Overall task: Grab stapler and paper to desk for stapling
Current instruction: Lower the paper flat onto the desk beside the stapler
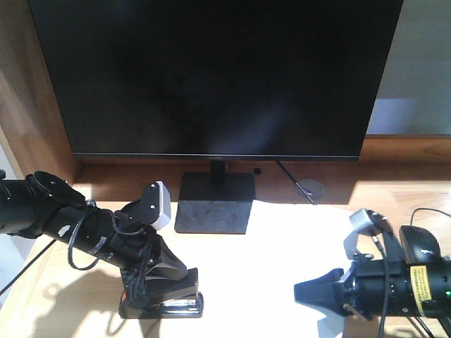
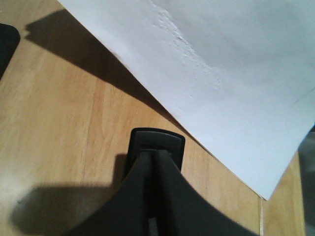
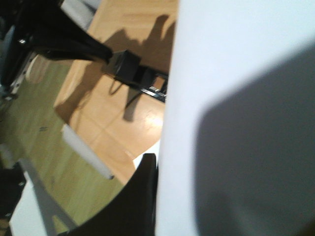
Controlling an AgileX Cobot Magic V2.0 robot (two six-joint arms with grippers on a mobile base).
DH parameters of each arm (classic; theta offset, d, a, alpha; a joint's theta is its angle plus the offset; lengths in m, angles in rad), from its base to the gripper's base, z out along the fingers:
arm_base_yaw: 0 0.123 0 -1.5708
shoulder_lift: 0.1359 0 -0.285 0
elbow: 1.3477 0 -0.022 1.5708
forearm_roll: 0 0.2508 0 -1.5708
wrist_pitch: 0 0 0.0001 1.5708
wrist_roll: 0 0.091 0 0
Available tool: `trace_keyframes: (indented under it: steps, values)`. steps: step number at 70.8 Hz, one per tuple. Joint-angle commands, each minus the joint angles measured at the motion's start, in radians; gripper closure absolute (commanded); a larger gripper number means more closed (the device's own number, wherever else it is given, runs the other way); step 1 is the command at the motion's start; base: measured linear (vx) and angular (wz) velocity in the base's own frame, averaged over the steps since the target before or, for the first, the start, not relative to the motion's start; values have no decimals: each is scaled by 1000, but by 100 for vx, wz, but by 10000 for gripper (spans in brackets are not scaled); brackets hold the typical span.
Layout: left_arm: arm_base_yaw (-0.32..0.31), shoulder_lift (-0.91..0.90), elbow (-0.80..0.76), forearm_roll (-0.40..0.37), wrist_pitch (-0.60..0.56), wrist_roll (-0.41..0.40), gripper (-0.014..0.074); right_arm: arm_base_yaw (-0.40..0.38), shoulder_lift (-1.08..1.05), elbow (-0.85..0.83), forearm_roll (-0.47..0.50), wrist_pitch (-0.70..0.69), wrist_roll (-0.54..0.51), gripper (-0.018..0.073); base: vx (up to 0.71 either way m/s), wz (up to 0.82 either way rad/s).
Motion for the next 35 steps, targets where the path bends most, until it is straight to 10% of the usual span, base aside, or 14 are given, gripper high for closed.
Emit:
trace_keyframes:
  steps: [1, 35]
  values:
    - [-6, -42, -19, -51, 36, -10, 603, 2, 12, -25, 40, -83, -37, 561, 0, 0]
    - [-6, -42, -19, -51, 36, -10, 603, 2, 204, -25, 135, -222, -152, 561, 0, 0]
